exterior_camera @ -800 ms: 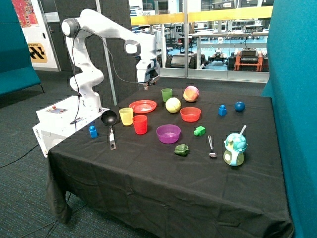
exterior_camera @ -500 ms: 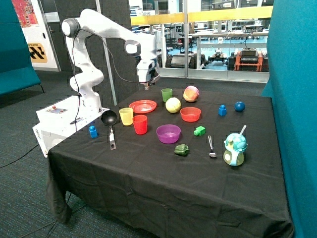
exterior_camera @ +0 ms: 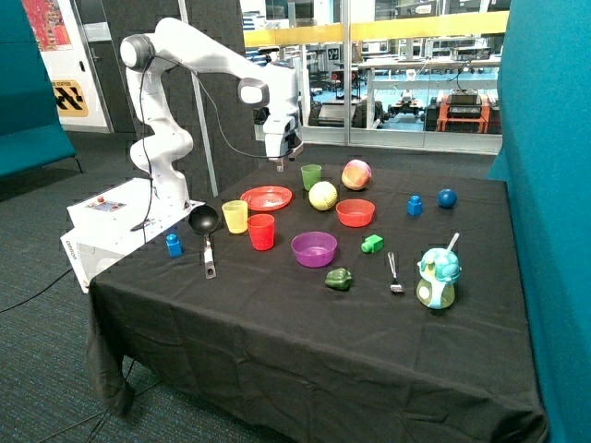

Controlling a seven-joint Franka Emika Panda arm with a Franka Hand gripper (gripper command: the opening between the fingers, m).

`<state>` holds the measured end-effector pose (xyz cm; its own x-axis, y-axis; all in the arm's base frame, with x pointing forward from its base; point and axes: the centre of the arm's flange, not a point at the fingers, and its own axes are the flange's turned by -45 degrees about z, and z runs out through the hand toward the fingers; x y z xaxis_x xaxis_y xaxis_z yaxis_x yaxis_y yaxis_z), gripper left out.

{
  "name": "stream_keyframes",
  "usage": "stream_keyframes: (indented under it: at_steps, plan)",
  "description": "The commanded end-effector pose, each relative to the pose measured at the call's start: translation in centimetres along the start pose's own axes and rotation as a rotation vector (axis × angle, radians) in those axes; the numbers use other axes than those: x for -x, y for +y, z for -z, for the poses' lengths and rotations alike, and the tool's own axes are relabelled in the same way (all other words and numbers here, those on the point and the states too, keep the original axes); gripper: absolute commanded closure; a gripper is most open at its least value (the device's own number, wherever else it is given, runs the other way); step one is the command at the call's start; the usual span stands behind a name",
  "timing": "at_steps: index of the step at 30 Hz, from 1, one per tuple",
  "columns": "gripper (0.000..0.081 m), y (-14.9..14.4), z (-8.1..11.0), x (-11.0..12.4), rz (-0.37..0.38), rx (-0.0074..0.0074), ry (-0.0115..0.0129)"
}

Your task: Place the bowl on the plate and the cup in the bowl matching the color

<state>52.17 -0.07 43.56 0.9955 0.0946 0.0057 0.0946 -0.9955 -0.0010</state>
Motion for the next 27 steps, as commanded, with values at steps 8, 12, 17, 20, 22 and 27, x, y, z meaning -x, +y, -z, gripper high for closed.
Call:
stream_keyframes:
  at_steps: [8,12,17,20,22,27]
  plan:
    - [0.0584,3.1,-2.2,-4.1,-0.212,0.0016,-0.0056]
    - [0.0555,4.0,-2.6,-4.6,-0.26,0.0017,-0.0056]
    - [0.0519,5.1,-3.5,-5.5,-0.297,0.0018,-0.0055]
    - [0.0504,5.4,-4.0,-6.2,-0.306,0.0019,-0.0055]
    - [0.0494,5.6,-4.3,-6.7,-0.314,0.0019,-0.0055]
    - [0.0452,5.8,-4.8,-8.2,-0.318,0.0019,-0.0055]
